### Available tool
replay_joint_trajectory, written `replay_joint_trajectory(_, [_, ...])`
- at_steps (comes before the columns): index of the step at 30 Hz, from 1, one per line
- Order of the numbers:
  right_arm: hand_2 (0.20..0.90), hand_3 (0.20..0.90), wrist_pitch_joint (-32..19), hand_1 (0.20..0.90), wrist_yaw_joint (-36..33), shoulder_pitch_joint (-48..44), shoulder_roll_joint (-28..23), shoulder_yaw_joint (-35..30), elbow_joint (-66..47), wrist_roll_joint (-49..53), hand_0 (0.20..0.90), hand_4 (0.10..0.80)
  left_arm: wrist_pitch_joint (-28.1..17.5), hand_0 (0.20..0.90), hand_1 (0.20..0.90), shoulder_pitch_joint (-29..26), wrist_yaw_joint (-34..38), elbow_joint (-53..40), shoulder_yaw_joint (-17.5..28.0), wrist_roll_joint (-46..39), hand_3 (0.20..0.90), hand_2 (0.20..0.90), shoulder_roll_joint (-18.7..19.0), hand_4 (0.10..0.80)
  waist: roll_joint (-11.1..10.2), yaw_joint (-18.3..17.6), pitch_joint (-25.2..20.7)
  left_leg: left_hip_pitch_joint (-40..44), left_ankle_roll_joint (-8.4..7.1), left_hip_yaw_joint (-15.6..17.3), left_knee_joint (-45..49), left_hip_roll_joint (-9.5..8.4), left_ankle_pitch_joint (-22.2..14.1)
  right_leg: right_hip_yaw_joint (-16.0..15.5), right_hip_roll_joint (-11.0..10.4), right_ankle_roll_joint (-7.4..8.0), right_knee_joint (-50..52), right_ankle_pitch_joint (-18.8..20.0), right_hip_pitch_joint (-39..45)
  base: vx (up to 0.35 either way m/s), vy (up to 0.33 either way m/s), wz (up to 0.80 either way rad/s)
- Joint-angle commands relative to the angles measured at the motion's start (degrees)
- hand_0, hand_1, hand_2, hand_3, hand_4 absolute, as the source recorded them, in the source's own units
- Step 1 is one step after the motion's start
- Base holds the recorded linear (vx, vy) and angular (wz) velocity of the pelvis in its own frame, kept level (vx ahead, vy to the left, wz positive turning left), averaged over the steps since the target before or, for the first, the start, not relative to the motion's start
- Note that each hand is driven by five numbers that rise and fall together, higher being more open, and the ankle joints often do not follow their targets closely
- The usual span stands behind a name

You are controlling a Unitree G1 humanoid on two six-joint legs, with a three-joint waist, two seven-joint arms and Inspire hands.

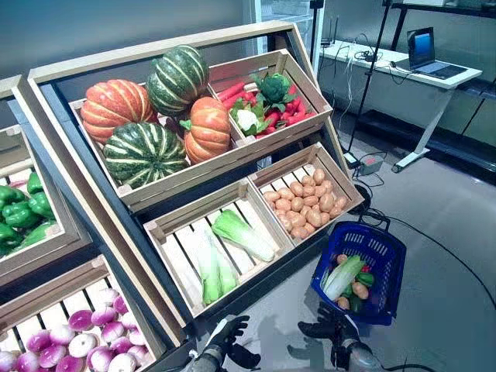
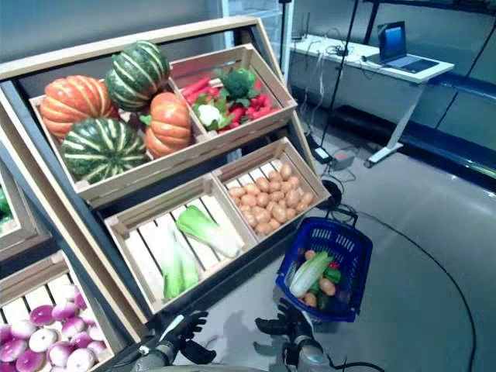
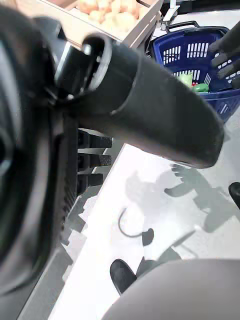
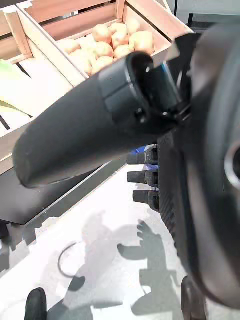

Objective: Put vegetables into the basket

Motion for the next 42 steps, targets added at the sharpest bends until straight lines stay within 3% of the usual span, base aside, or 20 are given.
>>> replay_joint_trajectory(1, [0.900,0.900,-5.4,0.900,2.0,-7.9,2.4,0.0,-1.7,1.7,0.900,0.800,-4.9,0.900,0.900,-9.2,2.4,-2.0,-0.3,0.3,0.900,0.900,2.0,0.800,-2.6,0.2,3.8,2.8,2.68,3.2,0.5,-2.31,-5.4,-0.8,0.6,-2.72,0.3,-1.5,1.9,0.000,0.000,0.00])
replay_joint_trajectory(14, [0.900,0.900,-4.9,0.900,2.5,-7.6,3.1,-1.1,0.5,2.2,0.900,0.800,-8.5,0.900,0.900,-9.3,1.8,-2.6,-2.4,4.2,0.900,0.900,2.4,0.800,-2.7,0.0,3.4,3.7,2.77,3.7,0.5,-2.45,-5.8,-0.7,0.7,-2.62,0.3,-1.8,2.5,0.020,0.002,0.00])
replay_joint_trajectory(21, [0.900,0.900,-4.6,0.900,1.7,-7.1,3.2,-1.1,-0.1,2.2,0.900,0.800,-11.7,0.900,0.900,-9.7,6.5,-6.0,-3.1,10.9,0.900,0.900,4.1,0.800,-2.6,0.0,3.4,3.8,2.68,3.7,0.5,-2.65,-5.9,-0.5,0.7,-2.66,0.3,-1.8,2.7,0.005,-0.002,-0.01])
replay_joint_trajectory(24, [0.900,0.900,-4.1,0.900,1.7,-7.1,2.9,-0.8,-0.4,2.5,0.900,0.800,-13.1,0.900,0.900,-10.6,10.8,-9.3,-3.4,17.5,0.900,0.900,6.1,0.800,-2.5,-0.1,3.5,3.8,2.66,3.8,0.5,-2.70,-5.9,-0.4,0.8,-2.72,0.3,-1.9,2.7,0.000,0.000,0.00])
replay_joint_trajectory(26, [0.900,0.900,-3.7,0.900,1.9,-6.8,2.2,-0.8,-1.0,2.6,0.900,0.800,-13.3,0.900,0.900,-11.5,14.9,-13.3,-3.3,23.9,0.900,0.900,9.0,0.800,-2.2,-0.3,3.6,4.0,2.54,4.1,0.5,-2.69,-5.9,-0.3,0.8,-2.71,0.3,-1.9,2.8,0.000,0.000,0.00])
replay_joint_trajectory(30, [0.900,0.900,-2.1,0.900,2.0,-6.0,-0.2,-1.0,-3.3,3.9,0.900,0.800,-9.2,0.900,0.900,-14.4,25.4,-19.2,-1.0,39.2,0.900,0.900,17.0,0.800,-1.6,-0.8,3.7,4.3,2.53,4.5,0.5,-2.79,-5.8,-0.1,0.8,-2.74,0.3,-2.1,3.2,0.035,0.045,-0.01])
replay_joint_trajectory(31, [0.900,0.900,-1.7,0.900,2.0,-5.6,-0.8,-1.2,-3.8,4.0,0.900,0.800,-7.9,0.900,0.900,-15.1,26.2,-20.2,-0.4,41.8,0.900,0.900,19.4,0.800,-1.4,-0.9,3.7,4.4,2.55,4.7,0.5,-2.85,-5.8,0.0,0.8,-2.72,0.3,-2.1,3.3,0.073,0.077,0.00])
replay_joint_trajectory(32, [0.900,0.900,-1.1,0.900,2.7,-4.8,-1.7,-1.7,-4.4,4.5,0.900,0.800,-5.0,0.900,0.900,-16.7,26.8,-20.8,1.2,43.9,0.900,0.900,24.2,0.800,-1.1,-1.4,3.6,4.6,2.56,5.2,0.5,-2.89,-5.7,0.1,0.6,-2.57,0.4,-2.0,3.2,0.078,0.075,-0.01])
replay_joint_trajectory(37, [0.900,0.900,-1.8,0.900,4.6,-2.8,-2.8,-3.0,-4.4,3.7,0.900,0.800,0.8,0.900,0.900,-20.0,27.0,-21.6,3.4,51.2,0.900,0.900,32.4,0.800,-0.3,-2.2,4.0,4.6,2.77,5.9,1.4,-3.10,-5.3,0.3,0.0,-2.66,4.3,-3.4,2.0,0.074,0.073,-0.02])
replay_joint_trajectory(39, [0.900,0.900,-1.9,0.900,4.5,-3.1,-4.4,-2.7,-6.5,4.2,0.900,0.800,3.8,0.900,0.900,-24.3,27.8,-21.4,2.6,51.6,0.900,0.900,35.9,0.800,0.4,-2.7,6.4,0.4,2.56,4.8,7.0,-2.80,-6.1,0.9,-1.1,-3.29,11.3,-5.9,-2.7,-0.114,0.126,-0.06])
replay_joint_trajectory(42, [0.900,0.900,-1.6,0.900,4.5,-5.2,-6.7,-2.8,-8.1,5.5,0.900,0.800,5.3,0.900,0.900,-29.4,29.4,-19.3,0.9,51.4,0.900,0.900,38.3,0.800,1.0,-3.2,9.4,-5.1,1.99,3.8,13.7,-2.20,-7.6,2.8,-2.1,-3.90,17.8,-8.3,-8.3,-0.181,0.113,-0.06])
